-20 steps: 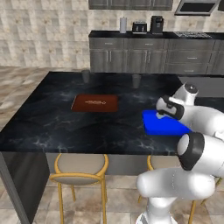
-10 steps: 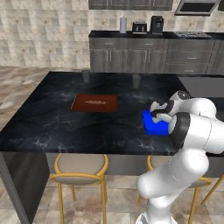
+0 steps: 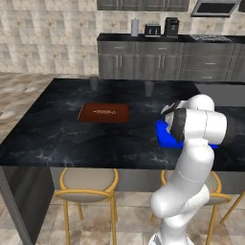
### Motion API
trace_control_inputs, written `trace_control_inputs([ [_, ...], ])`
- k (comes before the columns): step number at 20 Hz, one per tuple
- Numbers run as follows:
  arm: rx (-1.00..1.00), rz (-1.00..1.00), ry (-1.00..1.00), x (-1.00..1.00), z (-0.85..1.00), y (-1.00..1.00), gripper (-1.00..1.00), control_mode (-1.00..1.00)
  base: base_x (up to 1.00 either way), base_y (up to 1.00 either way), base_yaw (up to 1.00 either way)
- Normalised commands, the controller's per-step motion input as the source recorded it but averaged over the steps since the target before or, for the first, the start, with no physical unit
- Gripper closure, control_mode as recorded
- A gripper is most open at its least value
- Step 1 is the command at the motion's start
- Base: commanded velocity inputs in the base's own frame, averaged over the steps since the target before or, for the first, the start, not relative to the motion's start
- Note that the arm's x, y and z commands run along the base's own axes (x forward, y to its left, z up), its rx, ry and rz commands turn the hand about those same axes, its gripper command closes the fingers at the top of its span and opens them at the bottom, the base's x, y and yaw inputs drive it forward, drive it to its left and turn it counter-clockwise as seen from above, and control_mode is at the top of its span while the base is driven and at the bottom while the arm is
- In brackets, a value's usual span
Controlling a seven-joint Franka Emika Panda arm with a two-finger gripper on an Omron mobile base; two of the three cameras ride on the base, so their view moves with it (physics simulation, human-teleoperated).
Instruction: Take the cupcake and donut from the fridge and place them on the empty tray on the dining counter.
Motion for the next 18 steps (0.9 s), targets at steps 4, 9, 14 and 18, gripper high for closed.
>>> trace_control_inputs([
  [4, 0.0, 0.0, 0.0, 0.29, -0.46, -0.15, 1.0, -1.0, 0.0, 0.0, 0.0],
  [9, 0.0, 0.0, 0.0, 0.26, -0.43, -0.02, 1.0, -1.0, 0.0, 0.0, 0.0],
  [14, 0.0, 0.0, 0.0, 0.06, -0.07, 0.03, -1.0, -1.0, 0.0, 0.0, 0.0],
  [18, -0.01, 0.0, 0.01, 0.0, 0.2, 0.26, -1.0, -1.0, 0.0, 0.0, 0.0],
])
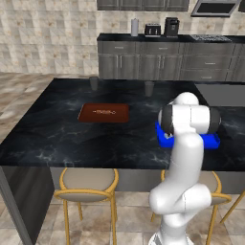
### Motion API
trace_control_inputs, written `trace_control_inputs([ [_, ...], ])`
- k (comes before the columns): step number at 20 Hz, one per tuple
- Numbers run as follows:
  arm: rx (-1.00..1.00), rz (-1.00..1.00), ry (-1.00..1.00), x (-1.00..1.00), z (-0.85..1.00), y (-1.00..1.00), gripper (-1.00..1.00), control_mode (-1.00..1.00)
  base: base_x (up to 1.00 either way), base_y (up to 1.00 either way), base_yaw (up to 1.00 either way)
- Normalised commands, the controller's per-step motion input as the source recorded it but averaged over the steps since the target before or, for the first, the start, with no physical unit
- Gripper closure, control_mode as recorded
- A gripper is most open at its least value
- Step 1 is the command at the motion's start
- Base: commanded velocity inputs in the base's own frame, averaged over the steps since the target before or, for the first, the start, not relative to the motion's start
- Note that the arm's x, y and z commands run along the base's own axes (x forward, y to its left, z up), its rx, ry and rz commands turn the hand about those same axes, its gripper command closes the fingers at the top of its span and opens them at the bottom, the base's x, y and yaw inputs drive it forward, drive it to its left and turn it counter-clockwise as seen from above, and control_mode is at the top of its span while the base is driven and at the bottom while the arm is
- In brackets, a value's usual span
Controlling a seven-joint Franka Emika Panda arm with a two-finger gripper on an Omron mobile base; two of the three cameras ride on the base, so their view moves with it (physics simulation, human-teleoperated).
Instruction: Take the cupcake and donut from the fridge and place them on the empty tray on the dining counter.
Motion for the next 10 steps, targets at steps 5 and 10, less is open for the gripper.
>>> trace_control_inputs([
  [5, -0.01, -0.01, 0.0, 0.06, 0.42, 0.16, -1.0, -1.0, 0.0, 0.0, 0.0],
  [10, 0.0, -0.08, 0.08, 0.16, 0.72, -0.07, -1.0, -1.0, 0.0, 0.0, 0.0],
])
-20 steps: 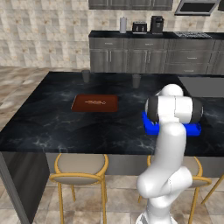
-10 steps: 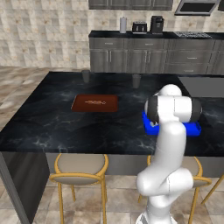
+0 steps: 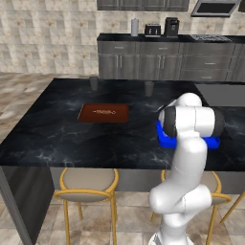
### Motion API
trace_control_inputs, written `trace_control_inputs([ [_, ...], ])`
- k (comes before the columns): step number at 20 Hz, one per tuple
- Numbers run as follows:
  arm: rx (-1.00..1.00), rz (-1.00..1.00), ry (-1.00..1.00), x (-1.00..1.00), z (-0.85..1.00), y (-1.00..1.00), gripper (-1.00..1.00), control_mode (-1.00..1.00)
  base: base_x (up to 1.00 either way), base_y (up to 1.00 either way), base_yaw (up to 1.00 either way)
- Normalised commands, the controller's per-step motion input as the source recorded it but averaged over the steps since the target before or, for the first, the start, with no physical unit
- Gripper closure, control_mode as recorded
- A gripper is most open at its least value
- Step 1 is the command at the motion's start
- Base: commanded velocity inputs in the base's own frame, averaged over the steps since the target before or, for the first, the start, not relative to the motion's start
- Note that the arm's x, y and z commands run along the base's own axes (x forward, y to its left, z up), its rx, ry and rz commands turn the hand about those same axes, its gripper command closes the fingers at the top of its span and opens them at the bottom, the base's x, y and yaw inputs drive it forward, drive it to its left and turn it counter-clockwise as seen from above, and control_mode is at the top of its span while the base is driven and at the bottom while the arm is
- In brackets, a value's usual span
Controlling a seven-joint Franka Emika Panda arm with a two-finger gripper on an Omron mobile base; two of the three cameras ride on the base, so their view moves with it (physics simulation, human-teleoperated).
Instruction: Take the cupcake and donut from the fridge and place them on the empty tray on the dining counter.
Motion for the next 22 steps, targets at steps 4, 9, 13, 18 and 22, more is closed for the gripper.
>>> trace_control_inputs([
  [4, 0.0, -0.02, -0.01, -0.11, 1.0, -0.05, -1.0, -1.0, 0.0, 0.0, 0.0],
  [9, -0.01, 0.0, -0.18, -0.44, 1.0, 0.0, -1.0, -1.0, 0.0, 0.0, 0.0],
  [13, 0.0, 0.0, -0.14, -0.55, 1.0, 0.0, -1.0, -1.0, 0.0, 0.0, 0.0],
  [18, 0.0, -0.03, -0.06, -0.56, 1.0, 0.0, -1.0, -1.0, 0.0, 0.0, 0.0],
  [22, 0.0, -0.06, 0.01, -0.9, 1.0, 0.0, -1.0, -1.0, 0.0, 0.0, 0.0],
])
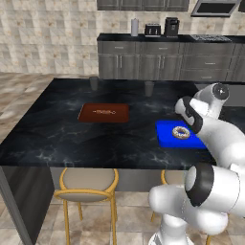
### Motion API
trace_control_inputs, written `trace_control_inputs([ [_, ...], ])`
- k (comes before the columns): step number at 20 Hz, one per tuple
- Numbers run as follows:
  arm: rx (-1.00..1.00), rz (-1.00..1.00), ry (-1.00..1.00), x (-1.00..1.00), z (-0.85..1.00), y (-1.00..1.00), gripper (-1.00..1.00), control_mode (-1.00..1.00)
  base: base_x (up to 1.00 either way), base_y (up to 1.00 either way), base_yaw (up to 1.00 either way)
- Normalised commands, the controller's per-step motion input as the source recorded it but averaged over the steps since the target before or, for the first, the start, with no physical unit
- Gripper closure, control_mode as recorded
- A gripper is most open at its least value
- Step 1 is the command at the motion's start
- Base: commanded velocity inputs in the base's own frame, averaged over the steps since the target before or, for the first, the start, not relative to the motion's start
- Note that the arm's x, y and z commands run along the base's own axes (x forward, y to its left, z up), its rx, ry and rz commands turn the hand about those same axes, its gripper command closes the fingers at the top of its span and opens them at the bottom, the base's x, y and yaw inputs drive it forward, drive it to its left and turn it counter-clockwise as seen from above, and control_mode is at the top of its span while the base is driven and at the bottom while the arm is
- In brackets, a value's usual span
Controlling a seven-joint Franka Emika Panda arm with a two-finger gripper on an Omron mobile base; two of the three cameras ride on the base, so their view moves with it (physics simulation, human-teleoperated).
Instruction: Take the cupcake and donut from the fridge and place them on the empty tray on the dining counter.
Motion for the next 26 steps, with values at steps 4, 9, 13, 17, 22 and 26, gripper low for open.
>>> trace_control_inputs([
  [4, 0.0, 0.0, -0.09, -1.0, 0.96, 0.13, -1.0, -1.0, 0.0, 0.0, 0.0],
  [9, 0.08, -0.06, -0.38, -1.0, 0.63, 0.45, -1.0, -1.0, 0.0, 0.0, 0.0],
  [13, 0.24, -0.3, -0.43, -1.0, 0.38, 0.5, -1.0, -1.0, 0.0, 0.0, 0.0],
  [17, 0.3, -0.41, -0.31, -0.99, 0.51, 0.49, -1.0, -1.0, 0.0, 0.0, 0.0],
  [22, 0.24, -0.03, 0.05, -0.91, 0.51, -0.04, -1.0, -1.0, 0.0, 0.0, 0.0],
  [26, 0.07, 0.21, 0.09, -0.67, -0.09, -0.11, -1.0, -1.0, 0.0, 0.0, 0.0],
])
